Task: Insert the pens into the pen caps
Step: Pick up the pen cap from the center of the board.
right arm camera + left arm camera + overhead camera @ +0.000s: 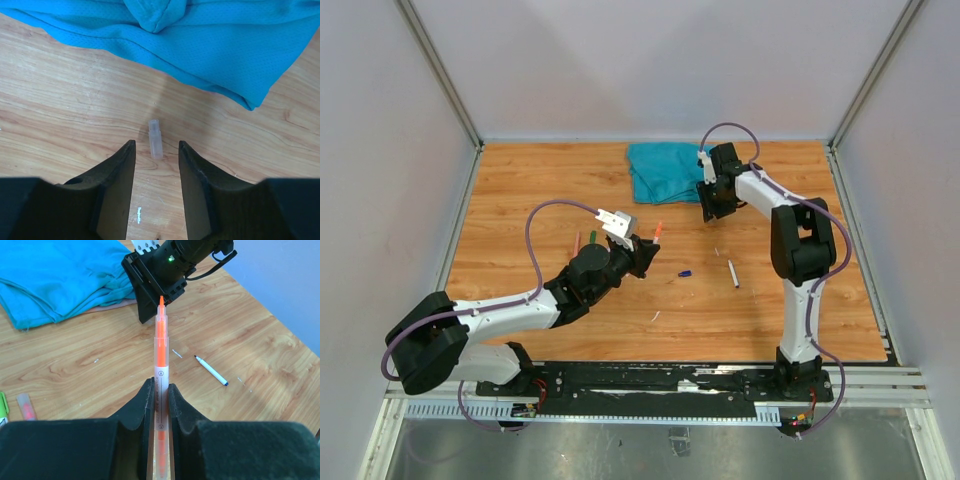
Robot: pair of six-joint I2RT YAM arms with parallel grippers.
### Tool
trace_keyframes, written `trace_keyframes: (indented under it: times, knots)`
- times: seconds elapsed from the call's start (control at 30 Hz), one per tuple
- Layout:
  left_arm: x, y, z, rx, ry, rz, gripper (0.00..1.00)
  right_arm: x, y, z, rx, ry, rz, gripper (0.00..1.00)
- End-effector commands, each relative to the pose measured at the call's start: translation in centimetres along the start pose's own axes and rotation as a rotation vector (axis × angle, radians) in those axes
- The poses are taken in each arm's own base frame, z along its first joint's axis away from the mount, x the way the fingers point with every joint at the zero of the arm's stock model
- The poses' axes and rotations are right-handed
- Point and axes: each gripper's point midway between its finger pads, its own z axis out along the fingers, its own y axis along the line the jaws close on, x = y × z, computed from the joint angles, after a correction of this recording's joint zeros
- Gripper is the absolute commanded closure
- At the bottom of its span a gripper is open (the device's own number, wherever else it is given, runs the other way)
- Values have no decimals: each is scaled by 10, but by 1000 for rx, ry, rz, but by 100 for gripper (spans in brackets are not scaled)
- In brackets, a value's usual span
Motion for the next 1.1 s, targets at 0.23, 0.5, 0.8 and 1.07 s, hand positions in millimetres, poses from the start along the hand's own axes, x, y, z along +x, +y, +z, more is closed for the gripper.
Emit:
trace_keyframes:
  times: [0.23,0.5,0.8,1.07]
  knots:
    - [-7,0,0,3,-28,8,99,3,-9,8,24,59,-13,67]
    - [-7,1,0,3,-28,8,99,9,-7,14,16,87,-12,70]
    - [-9,-1,0,13,-36,9,99,15,-7,9,33,114,-16,89]
    - [-9,-1,-1,18,-45,15,100,-33,17,-40,15,-92,-45,99]
